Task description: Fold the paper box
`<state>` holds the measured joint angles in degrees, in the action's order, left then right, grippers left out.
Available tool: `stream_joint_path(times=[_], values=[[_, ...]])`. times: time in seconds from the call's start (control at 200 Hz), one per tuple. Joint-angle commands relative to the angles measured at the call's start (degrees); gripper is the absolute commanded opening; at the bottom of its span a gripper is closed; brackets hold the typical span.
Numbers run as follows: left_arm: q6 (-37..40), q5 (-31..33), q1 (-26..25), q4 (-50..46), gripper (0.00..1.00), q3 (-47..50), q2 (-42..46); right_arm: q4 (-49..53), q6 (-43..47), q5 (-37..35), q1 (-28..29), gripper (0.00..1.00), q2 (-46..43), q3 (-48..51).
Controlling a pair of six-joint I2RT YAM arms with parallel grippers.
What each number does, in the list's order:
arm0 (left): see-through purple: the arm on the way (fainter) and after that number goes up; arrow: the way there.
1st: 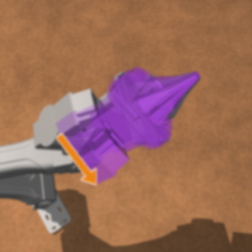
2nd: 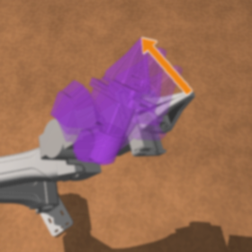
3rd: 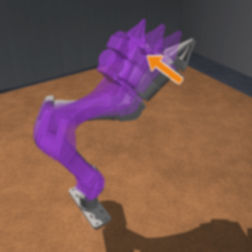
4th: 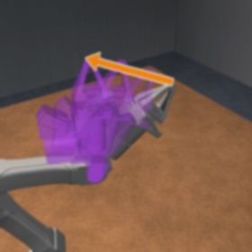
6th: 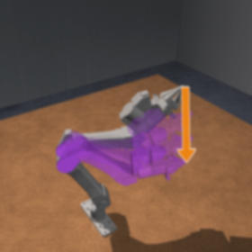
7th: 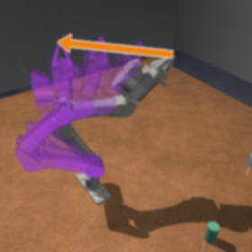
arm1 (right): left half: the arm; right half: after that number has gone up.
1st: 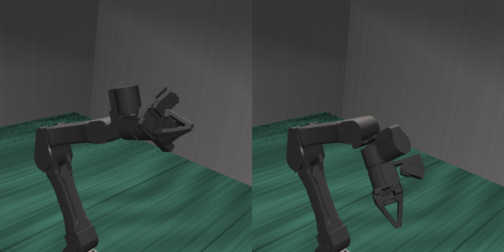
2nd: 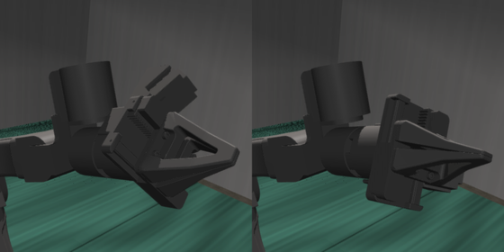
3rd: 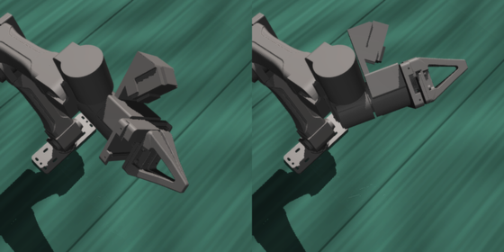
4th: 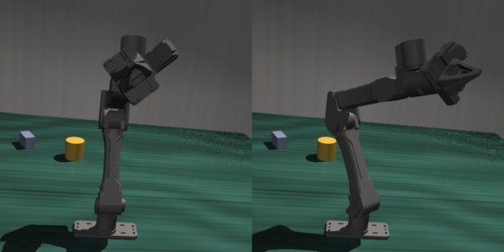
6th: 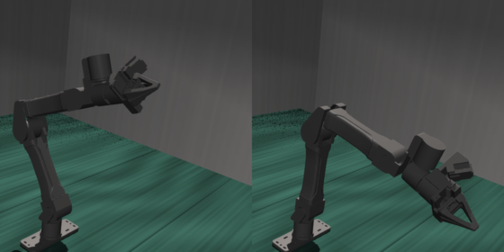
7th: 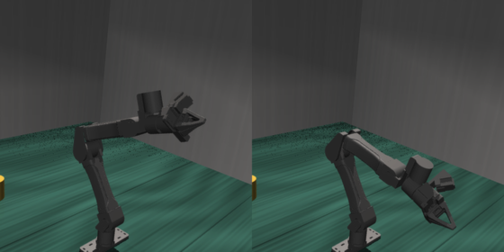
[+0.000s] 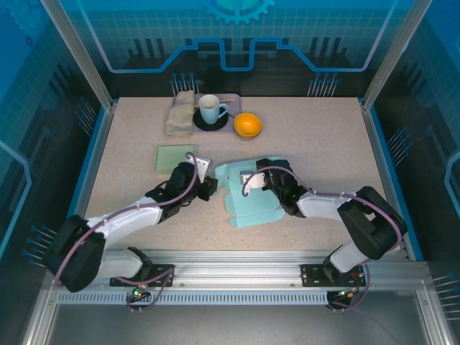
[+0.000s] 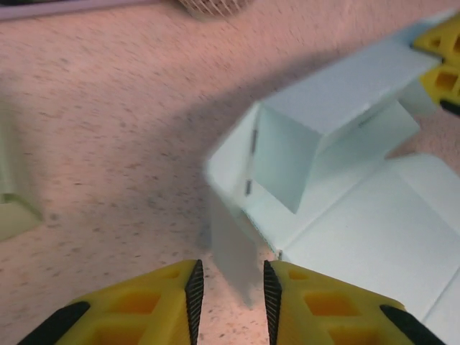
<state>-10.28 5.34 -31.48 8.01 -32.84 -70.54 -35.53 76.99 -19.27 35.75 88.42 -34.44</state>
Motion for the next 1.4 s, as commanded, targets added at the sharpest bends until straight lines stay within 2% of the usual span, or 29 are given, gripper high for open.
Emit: stream_joint_path(times=[0.0,0.135,0.29,0.47,0.68,0.895,1.271,1.396], values=[[-3.0,1.3,2.4,-0.5,0.33,3.9,5.0,0.4,0.4,0.5,0.7,0.0,-0.1,0.5],[-3.7,2.0,3.8,1.3,0.36,7.1,7.7,0.5,0.5,0.8,0.8,0.0,-0.1,0.6],[-1.8,-1.3,5.0,2.0,0.41,4.0,1.1,0.3,0.4,1.3,1.1,0.0,-0.5,0.8],[-0.2,-5.4,5.1,9.3,0.42,3.2,-4.1,-0.1,0.6,1.5,1.3,0.0,-0.7,1.3],[1.8,-9.6,5.0,9.6,0.43,-0.6,-9.3,-0.6,0.5,1.2,1.6,0.0,-1.2,1.8],[0.6,-13.5,4.9,11.0,0.43,-2.1,-11.5,-0.6,0.6,1.0,1.7,0.0,-1.4,2.0],[-2.6,-15.5,4.3,13.3,0.43,-2.3,-13.0,-0.7,0.2,0.9,1.7,0.0,-0.7,1.6],[-3.4,-14.4,2.3,12.6,0.43,-4.0,-14.6,-0.7,0.0,0.8,1.8,0.0,-0.6,1.4]])
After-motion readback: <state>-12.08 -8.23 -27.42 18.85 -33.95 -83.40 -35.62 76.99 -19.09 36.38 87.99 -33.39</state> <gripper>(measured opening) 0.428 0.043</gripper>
